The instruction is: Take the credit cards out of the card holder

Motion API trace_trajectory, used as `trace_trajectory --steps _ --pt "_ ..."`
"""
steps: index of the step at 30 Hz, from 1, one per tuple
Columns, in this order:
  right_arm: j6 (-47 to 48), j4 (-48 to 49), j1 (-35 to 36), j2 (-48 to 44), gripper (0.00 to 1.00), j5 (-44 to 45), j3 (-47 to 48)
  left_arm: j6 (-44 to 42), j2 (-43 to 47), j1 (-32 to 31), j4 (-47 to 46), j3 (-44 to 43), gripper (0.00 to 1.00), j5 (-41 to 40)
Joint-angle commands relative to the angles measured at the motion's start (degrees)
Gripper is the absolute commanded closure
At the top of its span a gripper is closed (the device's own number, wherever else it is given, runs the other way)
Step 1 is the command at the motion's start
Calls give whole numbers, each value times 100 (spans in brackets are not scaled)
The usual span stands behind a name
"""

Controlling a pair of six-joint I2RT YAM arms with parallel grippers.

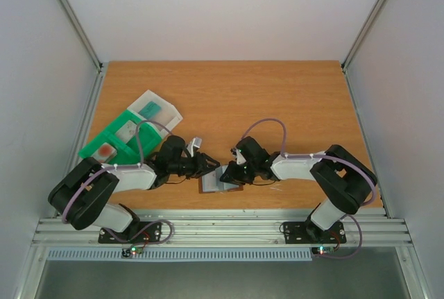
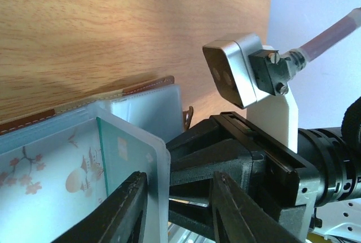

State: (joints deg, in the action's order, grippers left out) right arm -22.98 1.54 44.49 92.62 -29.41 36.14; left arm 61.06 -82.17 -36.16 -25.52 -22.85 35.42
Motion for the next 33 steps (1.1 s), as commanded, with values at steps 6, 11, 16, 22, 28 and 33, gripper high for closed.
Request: trace_trajectory --steps 6,11,16,22,28,33 --pt "144 -418 38 -429 78 338 -39 -103 -200 -194 -76 -277 64 -132" --pt "232 -694 41 -663 76 496 -19 -62 -370 -314 -212 -371 64 -149" --pt "454 -1417 35 -1106 74 1003 40 -50 -455 -330 -226 -435 64 -137" --pt "517 -1991 35 -1720 73 1390 34 -29 -598 -346 -376 -460 64 -137" --pt "514 -2224 40 -2084 73 1430 74 3 -737 -456 -445 -571 63 -133" --pt "507 -2218 34 -2150 73 1367 94 -23 -753 -458 -430 -602 62 -131"
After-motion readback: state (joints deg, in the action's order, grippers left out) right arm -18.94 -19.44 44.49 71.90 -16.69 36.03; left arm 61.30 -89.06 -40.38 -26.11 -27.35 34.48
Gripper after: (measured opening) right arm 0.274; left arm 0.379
